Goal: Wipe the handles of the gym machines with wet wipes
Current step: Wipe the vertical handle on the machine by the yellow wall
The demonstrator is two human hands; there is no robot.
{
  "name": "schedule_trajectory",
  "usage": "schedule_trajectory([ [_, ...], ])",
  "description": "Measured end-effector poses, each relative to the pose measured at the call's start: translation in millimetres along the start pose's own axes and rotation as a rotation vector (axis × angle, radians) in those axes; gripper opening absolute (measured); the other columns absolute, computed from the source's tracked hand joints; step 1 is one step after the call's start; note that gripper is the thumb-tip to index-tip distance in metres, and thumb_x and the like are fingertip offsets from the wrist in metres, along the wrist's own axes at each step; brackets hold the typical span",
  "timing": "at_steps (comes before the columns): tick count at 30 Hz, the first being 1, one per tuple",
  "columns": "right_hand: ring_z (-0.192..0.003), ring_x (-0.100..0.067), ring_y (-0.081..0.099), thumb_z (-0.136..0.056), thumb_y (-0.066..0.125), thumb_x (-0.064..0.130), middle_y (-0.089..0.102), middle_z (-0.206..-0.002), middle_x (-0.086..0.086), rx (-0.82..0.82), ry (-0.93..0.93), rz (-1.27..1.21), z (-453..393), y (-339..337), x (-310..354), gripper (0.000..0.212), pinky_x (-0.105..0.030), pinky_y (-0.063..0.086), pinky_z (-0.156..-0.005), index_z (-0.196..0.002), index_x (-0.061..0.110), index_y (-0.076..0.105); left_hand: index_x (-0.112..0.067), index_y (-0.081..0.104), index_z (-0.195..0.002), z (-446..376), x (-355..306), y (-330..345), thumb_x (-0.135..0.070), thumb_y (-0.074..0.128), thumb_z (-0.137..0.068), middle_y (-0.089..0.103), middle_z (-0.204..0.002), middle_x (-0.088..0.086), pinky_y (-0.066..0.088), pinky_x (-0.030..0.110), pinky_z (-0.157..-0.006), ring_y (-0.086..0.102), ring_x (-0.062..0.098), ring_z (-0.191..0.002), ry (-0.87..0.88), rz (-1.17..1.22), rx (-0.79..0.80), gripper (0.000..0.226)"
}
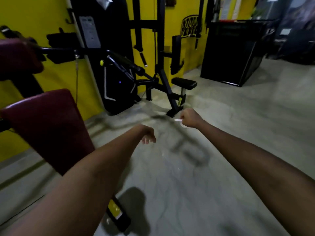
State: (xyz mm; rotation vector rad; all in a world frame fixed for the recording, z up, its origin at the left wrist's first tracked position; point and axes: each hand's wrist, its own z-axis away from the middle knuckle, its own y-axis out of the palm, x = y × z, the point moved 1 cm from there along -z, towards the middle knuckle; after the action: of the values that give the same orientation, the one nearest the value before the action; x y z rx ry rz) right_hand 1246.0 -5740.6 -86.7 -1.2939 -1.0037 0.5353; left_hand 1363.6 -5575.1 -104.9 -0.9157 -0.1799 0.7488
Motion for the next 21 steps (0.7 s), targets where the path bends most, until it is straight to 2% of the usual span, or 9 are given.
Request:
schedule_trajectory([
  [2, -0.078, -0.032, 0.061, -0.077, 0.06, 0.0, 0.066, -0.088, -0.023, 0.005, 0.033, -0.001, -11.2, -4.3, -28.1, 0.013, -0.025, 0.041, -0.058, -0.083, -0.003, 0.071, 0.001, 0.057, -0.122, -21.7, -22.0, -11.0, -0.029, 0.048, -0.098, 0.063, -0.122, 0.012, 0.048, 0.036, -0.095, 0.063, 0.025, -0.108, 0.033, -0.023, -0.035, 0.039],
  [4, -0.08, -0.033, 0.063, -0.075, 0.06, 0.0, 0.067, -0.087, -0.021, 0.017, 0.062, 0.006, -27.3, -8.1, -56.3, 0.015, -0.03, 0.047, -0.064, -0.084, -0.004, 0.071, 0.002, 0.057, -0.122, -47.7, -44.1, -25.8, -0.027, 0.048, -0.098, 0.063, -0.121, 0.013, 0.047, 0.034, -0.092, 0.063, 0.025, -0.108, 0.06, -0.029, -0.07, 0.039],
  [7, -0.078, -0.031, 0.063, -0.071, 0.058, -0.003, 0.068, -0.084, -0.021, 0.122, 0.042, 0.079, -55.8, -11.0, -90.3, 0.017, -0.032, 0.049, -0.066, -0.081, -0.005, 0.072, 0.004, 0.057, -0.122, -89.4, -71.4, -49.7, -0.026, 0.05, -0.097, 0.063, -0.12, 0.017, 0.048, 0.033, -0.09, 0.064, 0.025, -0.1, 0.094, -0.016, -0.057, 0.039],
  [9, -0.077, -0.03, 0.061, -0.072, 0.058, -0.003, 0.069, -0.088, -0.019, 0.194, 0.013, 0.157, -83.3, -13.0, -114.2, 0.02, -0.031, 0.048, -0.067, -0.086, -0.004, 0.072, 0.002, 0.055, -0.122, -121.3, -88.6, -69.5, -0.025, 0.049, -0.097, 0.062, -0.121, 0.016, 0.048, 0.032, -0.087, 0.062, 0.022, -0.093, 0.119, -0.02, -0.05, 0.038],
  [12, -0.087, -0.027, 0.064, -0.074, 0.06, 0.0, 0.071, -0.096, -0.014, 0.257, -0.004, 0.293, -129.1, -19.8, -149.9, 0.025, -0.027, 0.046, -0.071, -0.095, 0.0, 0.073, 0.003, 0.055, -0.122, -177.4, -110.2, -102.3, -0.023, 0.048, -0.098, 0.063, -0.119, 0.016, 0.048, 0.033, -0.087, 0.064, 0.027, -0.103, 0.153, 0.005, -0.066, 0.036],
  [14, -0.092, -0.026, 0.064, -0.078, 0.059, 0.004, 0.07, -0.101, -0.013, 0.291, -0.012, 0.374, -163.4, -28.0, -174.0, 0.026, -0.027, 0.046, -0.075, -0.1, 0.001, 0.072, 0.006, 0.056, -0.121, -216.9, -125.5, -128.0, -0.021, 0.049, -0.097, 0.064, -0.11, 0.017, 0.05, 0.034, -0.084, 0.065, 0.028, -0.096, 0.175, 0.037, -0.08, 0.037],
  [16, -0.093, -0.027, 0.064, -0.081, 0.058, 0.007, 0.069, -0.102, -0.012, 0.303, -0.013, 0.437, -195.7, -38.0, -197.8, 0.026, -0.026, 0.045, -0.072, -0.102, 0.003, 0.071, 0.006, 0.056, -0.12, -253.0, -139.6, -154.1, -0.021, 0.051, -0.096, 0.064, -0.106, 0.017, 0.051, 0.033, -0.078, 0.062, 0.025, -0.083, 0.172, 0.046, -0.087, 0.036],
  [19, -0.09, -0.03, 0.064, -0.081, 0.057, 0.006, 0.068, -0.097, -0.014, 0.275, -0.017, 0.461, -237.8, -50.4, -233.0, 0.022, -0.027, 0.045, -0.066, -0.097, 0.002, 0.072, 0.01, 0.055, -0.118, -299.4, -160.8, -189.5, -0.018, 0.051, -0.096, 0.065, -0.109, 0.025, 0.051, 0.038, -0.08, 0.057, 0.028, -0.079, 0.191, 0.075, -0.128, 0.036],
  [21, -0.089, -0.03, 0.064, -0.081, 0.058, 0.005, 0.068, -0.096, -0.014, 0.29, -0.014, 0.481, -263.3, -55.5, -258.2, 0.021, -0.027, 0.046, -0.066, -0.096, 0.003, 0.072, 0.013, 0.055, -0.117, -331.4, -179.1, -208.8, -0.015, 0.052, -0.095, 0.064, -0.101, 0.026, 0.051, 0.041, -0.082, 0.057, 0.029, -0.073, 0.217, 0.098, -0.115, 0.036],
])
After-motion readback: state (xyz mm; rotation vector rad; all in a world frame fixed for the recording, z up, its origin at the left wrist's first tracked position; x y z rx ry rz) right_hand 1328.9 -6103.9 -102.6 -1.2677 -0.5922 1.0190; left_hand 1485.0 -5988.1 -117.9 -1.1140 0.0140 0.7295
